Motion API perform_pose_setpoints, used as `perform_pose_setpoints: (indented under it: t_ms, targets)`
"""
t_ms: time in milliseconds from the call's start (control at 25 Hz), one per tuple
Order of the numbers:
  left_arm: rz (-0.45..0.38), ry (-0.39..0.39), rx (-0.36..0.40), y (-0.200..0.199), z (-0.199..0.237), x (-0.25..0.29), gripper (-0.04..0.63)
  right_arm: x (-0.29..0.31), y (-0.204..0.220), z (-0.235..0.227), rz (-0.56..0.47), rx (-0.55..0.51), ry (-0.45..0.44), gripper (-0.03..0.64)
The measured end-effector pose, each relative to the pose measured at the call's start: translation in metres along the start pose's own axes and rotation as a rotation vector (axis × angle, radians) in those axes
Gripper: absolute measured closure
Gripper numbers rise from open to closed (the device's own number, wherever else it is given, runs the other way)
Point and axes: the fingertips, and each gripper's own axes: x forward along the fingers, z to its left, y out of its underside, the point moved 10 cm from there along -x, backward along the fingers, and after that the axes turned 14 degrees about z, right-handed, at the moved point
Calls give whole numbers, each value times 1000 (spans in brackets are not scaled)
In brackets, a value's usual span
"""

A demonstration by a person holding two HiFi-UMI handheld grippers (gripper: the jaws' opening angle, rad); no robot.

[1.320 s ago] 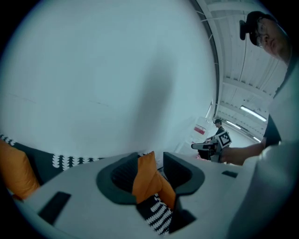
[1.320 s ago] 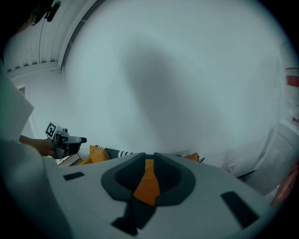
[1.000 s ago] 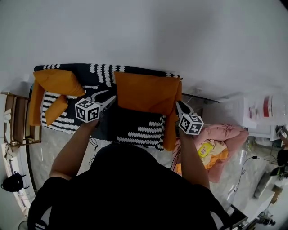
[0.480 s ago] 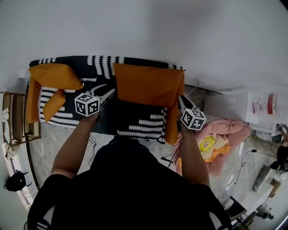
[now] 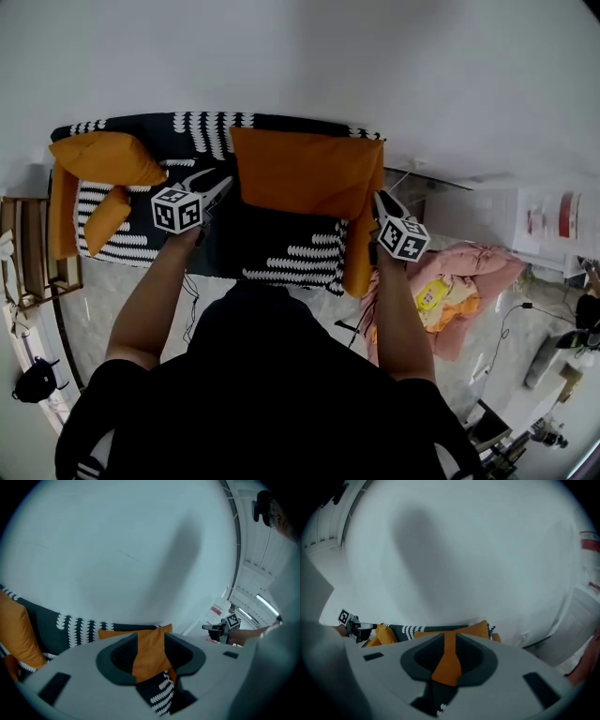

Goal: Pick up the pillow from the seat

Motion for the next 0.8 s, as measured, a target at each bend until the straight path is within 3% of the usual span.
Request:
perform_pose_setpoints:
  t_ms: [800]
  targets:
    - [46, -25, -83, -15, 60, 62, 402, 82, -16, -42, 84, 74, 30, 499]
